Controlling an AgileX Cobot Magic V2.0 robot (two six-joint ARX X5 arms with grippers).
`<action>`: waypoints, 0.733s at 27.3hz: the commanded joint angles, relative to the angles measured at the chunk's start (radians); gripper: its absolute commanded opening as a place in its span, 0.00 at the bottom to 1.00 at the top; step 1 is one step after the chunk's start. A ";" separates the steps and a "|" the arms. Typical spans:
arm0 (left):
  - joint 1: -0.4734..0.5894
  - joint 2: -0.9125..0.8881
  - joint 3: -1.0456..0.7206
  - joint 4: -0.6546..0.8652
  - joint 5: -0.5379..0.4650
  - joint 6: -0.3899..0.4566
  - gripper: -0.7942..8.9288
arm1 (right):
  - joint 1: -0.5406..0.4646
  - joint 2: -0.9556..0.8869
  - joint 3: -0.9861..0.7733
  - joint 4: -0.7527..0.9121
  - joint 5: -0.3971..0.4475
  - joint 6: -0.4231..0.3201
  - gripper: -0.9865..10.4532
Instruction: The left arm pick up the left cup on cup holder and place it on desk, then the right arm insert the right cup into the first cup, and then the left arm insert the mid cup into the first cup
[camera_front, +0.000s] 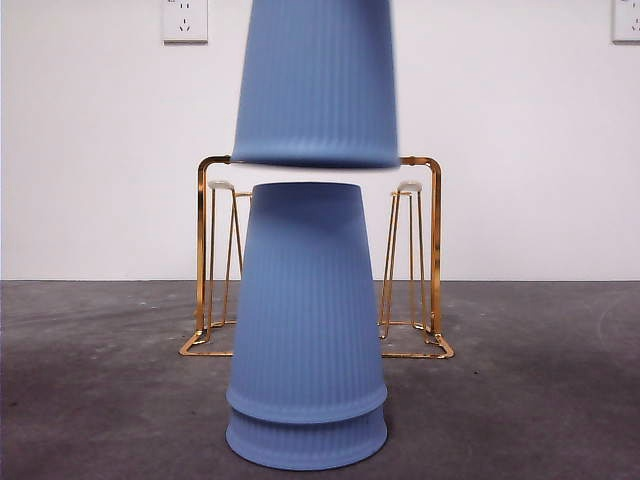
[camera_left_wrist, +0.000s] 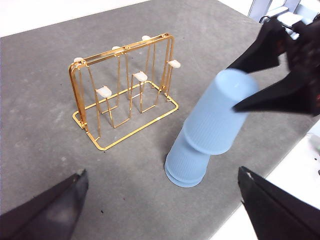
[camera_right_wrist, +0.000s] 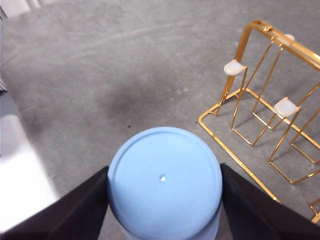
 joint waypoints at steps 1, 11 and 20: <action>-0.007 0.005 0.021 0.010 -0.002 -0.014 0.56 | 0.011 0.035 0.009 0.055 0.007 -0.013 0.28; -0.007 0.005 0.021 0.005 -0.002 -0.013 0.56 | 0.011 0.169 0.009 0.075 0.006 -0.029 0.28; -0.007 0.005 0.021 -0.018 -0.003 -0.011 0.56 | 0.010 0.193 -0.067 0.132 0.038 -0.004 0.28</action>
